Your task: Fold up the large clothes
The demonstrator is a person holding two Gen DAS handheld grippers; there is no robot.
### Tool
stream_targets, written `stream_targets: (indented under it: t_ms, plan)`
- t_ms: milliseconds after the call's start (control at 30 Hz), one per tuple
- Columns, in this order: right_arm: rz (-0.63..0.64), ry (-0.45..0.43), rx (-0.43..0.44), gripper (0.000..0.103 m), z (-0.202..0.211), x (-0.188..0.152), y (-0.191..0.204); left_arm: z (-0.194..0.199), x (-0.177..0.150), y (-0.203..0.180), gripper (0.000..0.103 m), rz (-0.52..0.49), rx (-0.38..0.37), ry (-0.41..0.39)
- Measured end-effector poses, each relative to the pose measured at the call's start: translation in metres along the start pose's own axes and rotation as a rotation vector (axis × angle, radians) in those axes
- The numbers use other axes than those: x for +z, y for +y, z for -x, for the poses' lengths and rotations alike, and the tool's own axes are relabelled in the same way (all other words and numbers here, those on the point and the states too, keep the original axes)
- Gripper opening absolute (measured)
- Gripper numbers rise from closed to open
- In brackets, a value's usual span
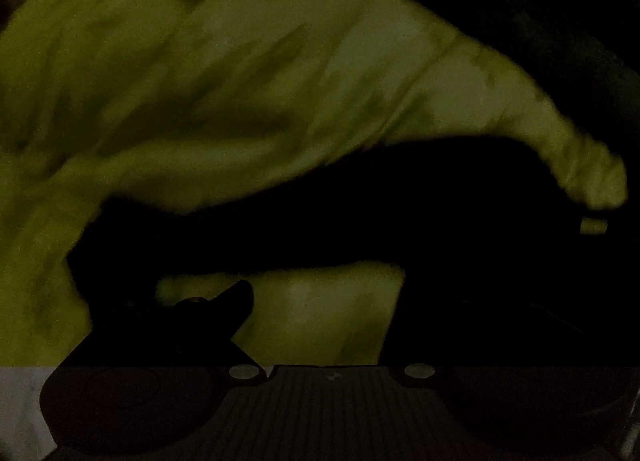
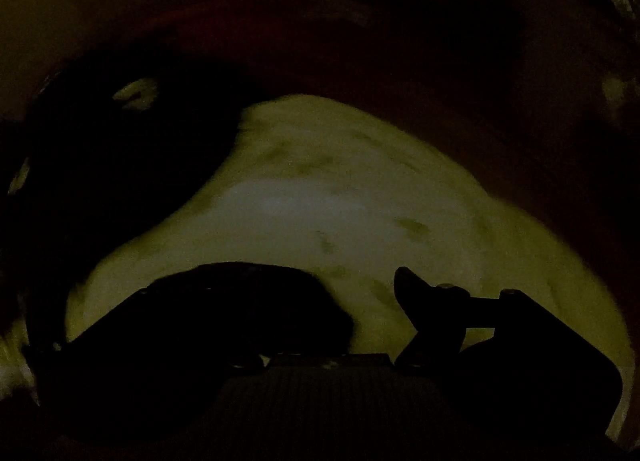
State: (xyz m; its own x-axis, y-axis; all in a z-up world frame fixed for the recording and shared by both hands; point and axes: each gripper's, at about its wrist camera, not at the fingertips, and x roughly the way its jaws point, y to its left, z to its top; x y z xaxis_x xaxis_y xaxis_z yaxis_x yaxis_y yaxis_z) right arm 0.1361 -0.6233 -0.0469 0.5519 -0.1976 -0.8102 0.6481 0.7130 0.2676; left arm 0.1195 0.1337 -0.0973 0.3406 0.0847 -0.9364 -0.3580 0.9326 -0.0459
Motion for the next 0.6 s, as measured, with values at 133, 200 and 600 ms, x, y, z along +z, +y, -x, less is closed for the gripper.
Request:
stream_targets:
  t_ms: [133,200,600]
  plan:
    - [-0.083,0.095,0.069,0.076,-0.018,-0.003,-0.023,0.008,-0.044,0.015,0.103,0.054,0.03,0.098]
    - [-0.136,0.148,0.104,0.074,-0.031,-0.008,-0.024,0.014,-0.063,0.02,0.103,0.094,0.046,0.128]
    - [-0.406,0.153,0.221,0.018,-0.058,-0.011,-0.031,0.051,-0.079,-0.037,0.103,-0.017,-0.014,0.118]
